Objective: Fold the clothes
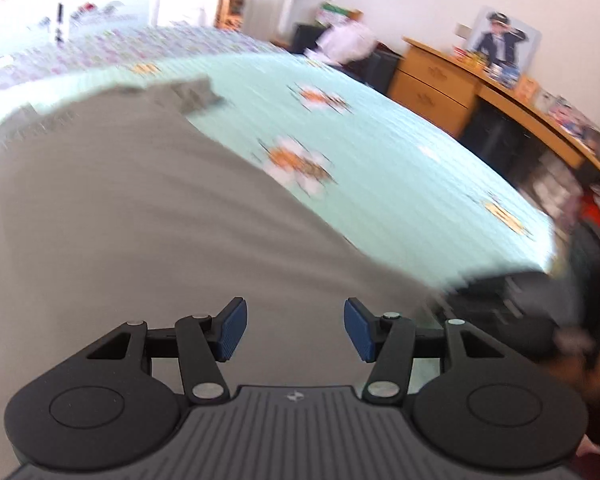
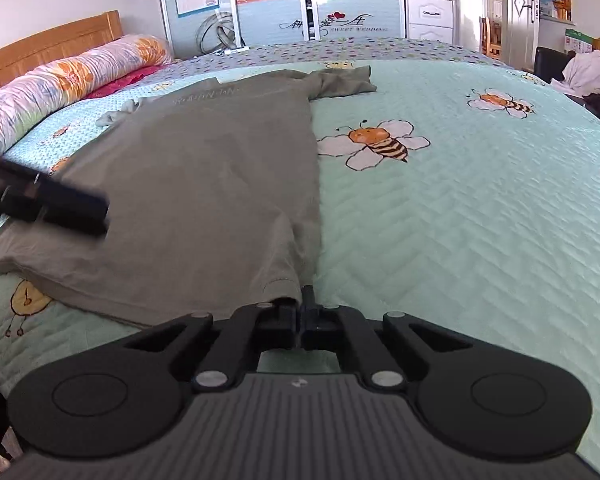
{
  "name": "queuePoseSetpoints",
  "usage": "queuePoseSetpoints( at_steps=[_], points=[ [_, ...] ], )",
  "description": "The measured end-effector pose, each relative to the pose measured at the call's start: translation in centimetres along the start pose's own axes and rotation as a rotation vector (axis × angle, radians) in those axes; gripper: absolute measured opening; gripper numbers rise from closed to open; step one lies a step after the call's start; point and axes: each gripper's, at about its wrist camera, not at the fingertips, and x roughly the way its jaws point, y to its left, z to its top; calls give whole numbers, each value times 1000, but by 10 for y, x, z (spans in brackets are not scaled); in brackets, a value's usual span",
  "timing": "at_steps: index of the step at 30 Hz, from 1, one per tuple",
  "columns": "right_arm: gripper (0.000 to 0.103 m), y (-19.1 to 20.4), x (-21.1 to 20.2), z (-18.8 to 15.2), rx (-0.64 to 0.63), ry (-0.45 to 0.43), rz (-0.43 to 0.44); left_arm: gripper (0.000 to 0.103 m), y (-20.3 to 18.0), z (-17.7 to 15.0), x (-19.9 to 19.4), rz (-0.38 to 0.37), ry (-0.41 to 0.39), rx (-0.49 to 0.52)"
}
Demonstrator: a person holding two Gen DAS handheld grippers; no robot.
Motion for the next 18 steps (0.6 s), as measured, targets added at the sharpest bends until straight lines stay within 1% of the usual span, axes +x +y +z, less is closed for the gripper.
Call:
queuePoseSetpoints(
  at_steps=[2,6,8,9,11,13,16,17,18],
  points=[
    [0,-3,0,-3,27,1,17,57,14,29,16,77,-22,14],
    [0,-13,0,-7,85,17,81,58,48,89,53,176,-62,-22],
    [0,-20,-1,-8,114,31,120,59,59,111,75,244,-73,-28],
    [0,-24,-3,-8,124,41,142,61,63,116,86,257,-72,-28],
    [0,-32,-5,-9,148,53,194,61,69,121,107,259,-62,-29],
    [1,-46,-5,-10,190,74,263,61,68,113,120,252,-48,-11],
    [8,-78,-11,-11,263,120,387,61,64,99,136,240,-25,22],
    [15,-89,-14,-11,289,137,426,61,63,94,141,236,-18,33],
    [20,-103,-19,-11,324,143,445,62,61,89,147,232,-10,44]
  ],
)
